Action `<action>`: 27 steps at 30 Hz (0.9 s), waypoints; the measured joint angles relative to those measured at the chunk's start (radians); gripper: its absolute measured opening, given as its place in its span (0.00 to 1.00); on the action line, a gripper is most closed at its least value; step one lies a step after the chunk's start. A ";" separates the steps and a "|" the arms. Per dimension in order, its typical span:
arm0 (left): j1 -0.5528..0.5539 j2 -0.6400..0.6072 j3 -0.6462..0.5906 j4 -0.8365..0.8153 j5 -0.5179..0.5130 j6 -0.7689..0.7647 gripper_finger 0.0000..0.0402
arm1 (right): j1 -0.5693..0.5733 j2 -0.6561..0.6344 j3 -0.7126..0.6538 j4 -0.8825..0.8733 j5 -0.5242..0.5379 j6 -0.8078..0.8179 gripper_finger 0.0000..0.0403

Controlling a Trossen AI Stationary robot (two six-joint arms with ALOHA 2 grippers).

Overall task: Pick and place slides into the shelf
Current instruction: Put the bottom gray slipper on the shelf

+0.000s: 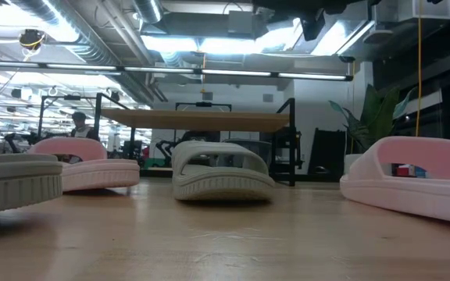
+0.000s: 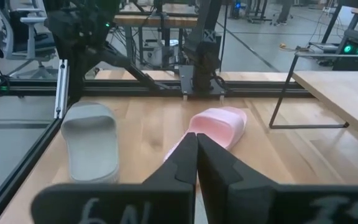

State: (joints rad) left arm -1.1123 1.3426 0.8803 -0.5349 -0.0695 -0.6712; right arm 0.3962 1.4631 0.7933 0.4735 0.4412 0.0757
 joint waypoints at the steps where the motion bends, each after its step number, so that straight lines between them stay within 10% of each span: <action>1: -0.004 0.003 0.000 0.000 -0.020 0.000 0.00 | 0.000 0.000 0.000 0.003 0.000 0.000 0.03; 27: 0.016 0.108 0.000 0.014 -0.078 -0.036 0.00 | 0.005 0.000 0.000 0.012 0.000 -0.001 0.03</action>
State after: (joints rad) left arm -1.0959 1.4502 0.8799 -0.5210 -0.1477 -0.7073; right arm 0.4011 1.4631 0.7937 0.4850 0.4408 0.0746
